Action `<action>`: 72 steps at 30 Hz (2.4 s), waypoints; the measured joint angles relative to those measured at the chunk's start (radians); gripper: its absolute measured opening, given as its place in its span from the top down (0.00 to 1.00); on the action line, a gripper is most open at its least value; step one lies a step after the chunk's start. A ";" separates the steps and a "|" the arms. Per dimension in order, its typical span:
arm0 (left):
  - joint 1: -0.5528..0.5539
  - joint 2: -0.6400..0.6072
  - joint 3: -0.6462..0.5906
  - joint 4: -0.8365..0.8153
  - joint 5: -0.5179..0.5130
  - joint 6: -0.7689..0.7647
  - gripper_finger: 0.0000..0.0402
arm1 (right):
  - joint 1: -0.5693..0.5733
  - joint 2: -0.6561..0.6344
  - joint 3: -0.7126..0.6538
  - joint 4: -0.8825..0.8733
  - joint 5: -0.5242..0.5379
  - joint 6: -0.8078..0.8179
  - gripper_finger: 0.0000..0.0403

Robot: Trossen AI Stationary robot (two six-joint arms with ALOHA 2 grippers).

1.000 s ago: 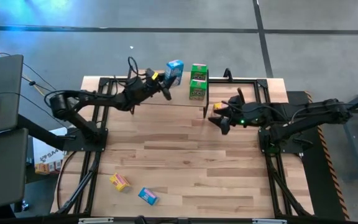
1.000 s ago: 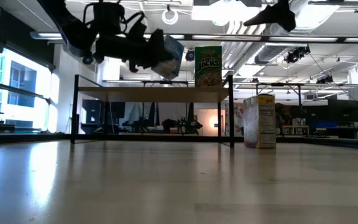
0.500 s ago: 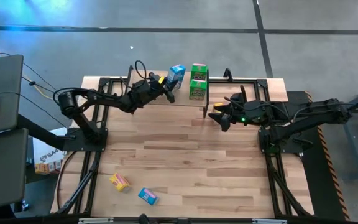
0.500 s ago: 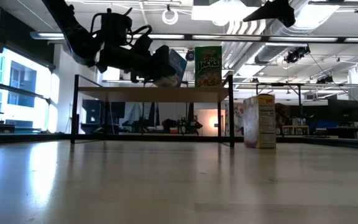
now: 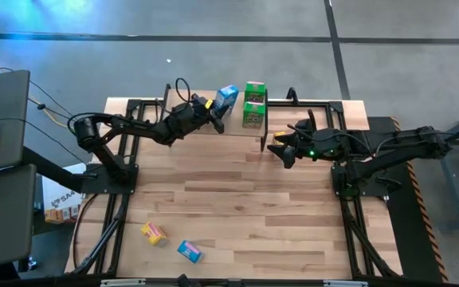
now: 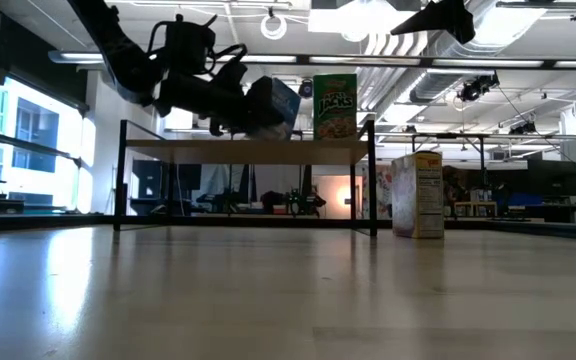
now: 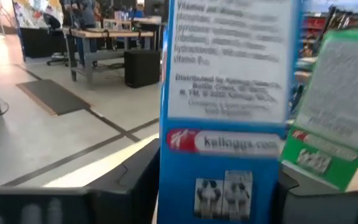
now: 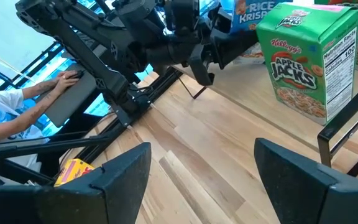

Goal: Stack cereal on shelf
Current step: Put the top blue cereal box on the shelf

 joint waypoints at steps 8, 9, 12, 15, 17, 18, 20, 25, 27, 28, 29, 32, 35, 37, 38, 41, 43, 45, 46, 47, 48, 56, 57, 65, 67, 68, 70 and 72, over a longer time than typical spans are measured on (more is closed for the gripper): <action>0.001 -0.002 -0.003 -0.013 -0.004 0.007 0.44 | 0.000 0.000 0.000 0.000 -0.012 0.001 0.30; 0.000 -0.002 -0.003 -0.011 -0.004 0.007 0.43 | 0.000 0.000 0.000 0.000 -0.012 0.000 0.30; -0.006 -0.008 -0.003 -0.008 -0.004 0.008 0.41 | 0.000 0.000 0.000 0.000 -0.012 0.000 0.30; -0.008 -0.033 -0.002 -0.003 -0.004 0.015 0.41 | 0.000 0.000 0.000 0.000 -0.012 0.000 0.30; -0.008 -0.057 -0.002 -0.044 -0.004 0.038 0.41 | 0.000 0.000 0.000 0.000 -0.012 0.000 0.30; -0.008 -0.070 -0.003 -0.060 -0.007 0.050 0.41 | 0.000 0.000 0.000 0.000 -0.012 0.000 0.30; -0.008 -0.095 -0.002 -0.097 -0.011 0.064 0.41 | 0.000 0.000 0.000 0.000 -0.012 0.000 0.30; -0.005 -0.154 -0.002 -0.220 -0.012 0.063 0.41 | 0.000 0.000 0.000 0.000 -0.012 0.000 0.30; -0.010 -0.177 -0.002 -0.250 -0.012 0.048 0.41 | 0.000 0.000 0.000 0.000 -0.012 0.000 0.30; -0.014 -0.190 -0.002 -0.261 -0.012 0.046 0.41 | 0.000 0.000 0.000 0.000 -0.012 0.000 0.30; -0.019 -0.207 -0.002 -0.279 -0.012 0.045 0.41 | 0.000 0.000 0.000 0.000 -0.012 0.000 0.30; -0.031 -0.265 -0.002 -0.335 -0.013 0.065 0.41 | 0.000 0.000 0.000 0.000 -0.012 -0.001 0.30; -0.038 -0.333 -0.002 -0.421 -0.039 0.079 0.41 | 0.000 0.000 0.000 0.000 -0.012 -0.001 0.30; -0.042 -0.376 -0.002 -0.503 -0.051 0.072 0.41 | 0.000 0.000 0.000 0.000 -0.011 -0.007 0.30; -0.045 -0.396 -0.002 -0.548 -0.052 0.062 0.41 | 0.000 0.000 0.000 0.000 -0.011 -0.009 0.30; -0.062 -0.449 -0.002 -0.677 -0.031 -0.009 0.41 | 0.000 0.000 0.000 0.000 -0.011 -0.020 0.30; -0.087 -0.470 -0.002 -0.727 -0.030 -0.075 0.42 | 0.000 0.000 0.000 0.000 -0.011 -0.027 0.30; -0.126 -0.479 -0.008 -0.718 -0.030 -0.106 0.45 | 0.000 0.000 0.000 0.000 -0.011 -0.027 0.30; -0.149 -0.480 -0.015 -0.689 -0.037 -0.128 0.48 | 0.000 0.000 0.000 0.000 -0.009 -0.027 0.30; -0.172 -0.478 -0.021 -0.664 -0.051 -0.162 0.52 | 0.000 0.000 0.000 0.000 -0.007 -0.027 0.30; -0.193 -0.471 -0.027 -0.637 -0.070 -0.198 0.58 | 0.000 0.000 0.000 0.000 -0.007 -0.030 0.30; -0.211 -0.315 -0.016 -0.498 -0.193 -0.358 0.98 | 0.000 0.000 0.000 0.000 0.022 -0.046 0.30; -0.202 -0.294 -0.006 -0.488 -0.193 -0.371 0.99 | 0.000 0.000 0.000 0.000 0.022 -0.051 0.30; -0.151 -0.200 0.064 -0.481 -0.148 -0.384 1.00 | 0.000 0.000 0.000 0.000 0.023 -0.074 0.30; -0.138 -0.185 0.070 -0.483 -0.147 -0.384 1.00 | 0.000 0.000 0.000 -0.001 0.024 -0.085 0.30; -0.130 -0.181 0.070 -0.483 -0.147 -0.385 1.00 | 0.000 0.000 0.000 -0.001 0.024 -0.087 0.30; -0.116 -0.178 0.070 -0.486 -0.148 -0.386 1.00 | 0.000 0.000 0.000 -0.001 0.024 -0.087 0.30; -0.104 -0.178 0.070 -0.487 -0.149 -0.386 1.00 | 0.000 0.000 0.000 -0.001 0.024 -0.087 0.30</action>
